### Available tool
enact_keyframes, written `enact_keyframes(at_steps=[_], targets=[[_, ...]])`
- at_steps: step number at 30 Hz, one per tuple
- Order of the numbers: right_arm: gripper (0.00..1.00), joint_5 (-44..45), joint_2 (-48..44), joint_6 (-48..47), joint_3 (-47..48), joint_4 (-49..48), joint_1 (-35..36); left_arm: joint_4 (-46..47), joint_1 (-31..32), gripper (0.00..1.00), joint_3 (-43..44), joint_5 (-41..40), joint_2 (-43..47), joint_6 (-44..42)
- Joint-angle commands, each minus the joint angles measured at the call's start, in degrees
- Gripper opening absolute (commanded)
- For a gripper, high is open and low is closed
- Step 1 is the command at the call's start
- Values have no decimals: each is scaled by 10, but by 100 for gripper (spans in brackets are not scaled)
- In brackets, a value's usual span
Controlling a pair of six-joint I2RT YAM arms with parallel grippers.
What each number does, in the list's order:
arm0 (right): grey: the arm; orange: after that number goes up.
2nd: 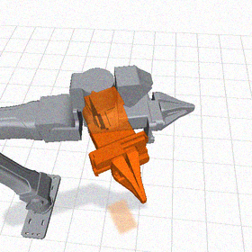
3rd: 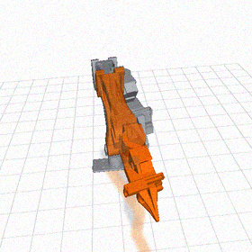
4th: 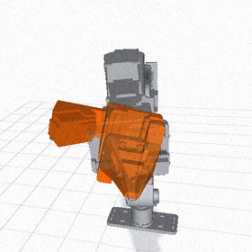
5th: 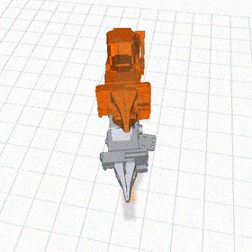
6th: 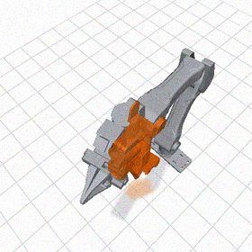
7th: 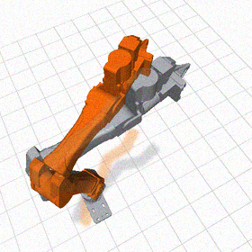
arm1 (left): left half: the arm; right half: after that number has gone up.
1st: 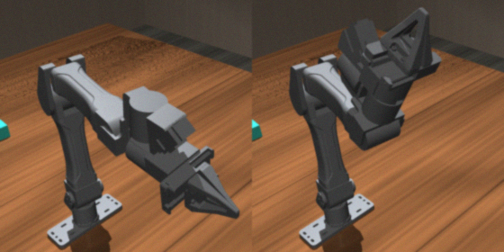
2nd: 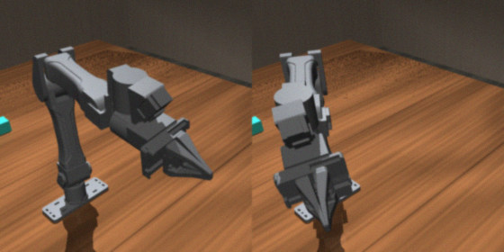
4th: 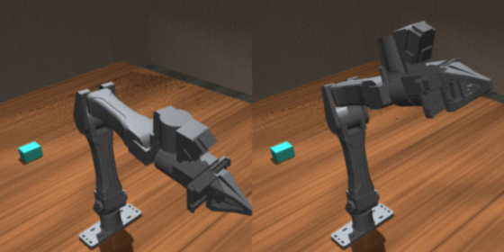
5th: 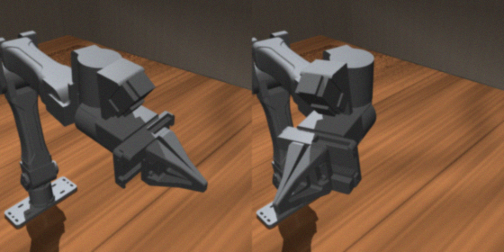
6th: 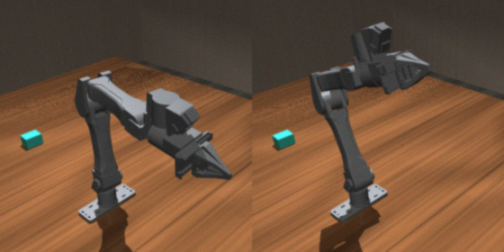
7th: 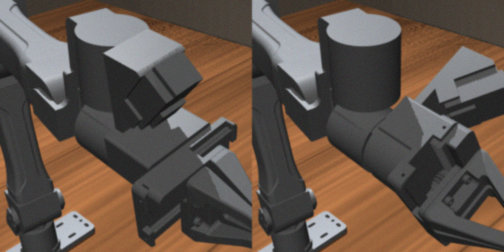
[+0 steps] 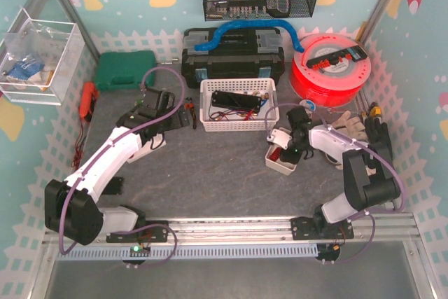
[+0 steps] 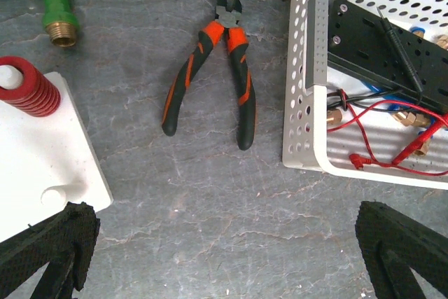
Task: Install the large spring
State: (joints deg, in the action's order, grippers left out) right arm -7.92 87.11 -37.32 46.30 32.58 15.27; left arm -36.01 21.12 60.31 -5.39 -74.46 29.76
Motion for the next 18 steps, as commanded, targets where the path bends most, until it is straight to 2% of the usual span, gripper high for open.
enact_keyframes(at_steps=[1, 5, 13, 18], targets=[[46, 9, -27, -5, 38, 38, -2, -8, 4, 99, 2, -10, 11, 2], [47, -38, -46, -5, 59, 43, -2, -8, 4, 99, 1, -11, 11, 3], [48, -38, -76, -148, 21, 26, 0, -6, 6, 99, -3, -7, 14, 6], [51, -83, -63, -199, 31, 36, 1, -4, 7, 99, -5, -3, 15, 9]])
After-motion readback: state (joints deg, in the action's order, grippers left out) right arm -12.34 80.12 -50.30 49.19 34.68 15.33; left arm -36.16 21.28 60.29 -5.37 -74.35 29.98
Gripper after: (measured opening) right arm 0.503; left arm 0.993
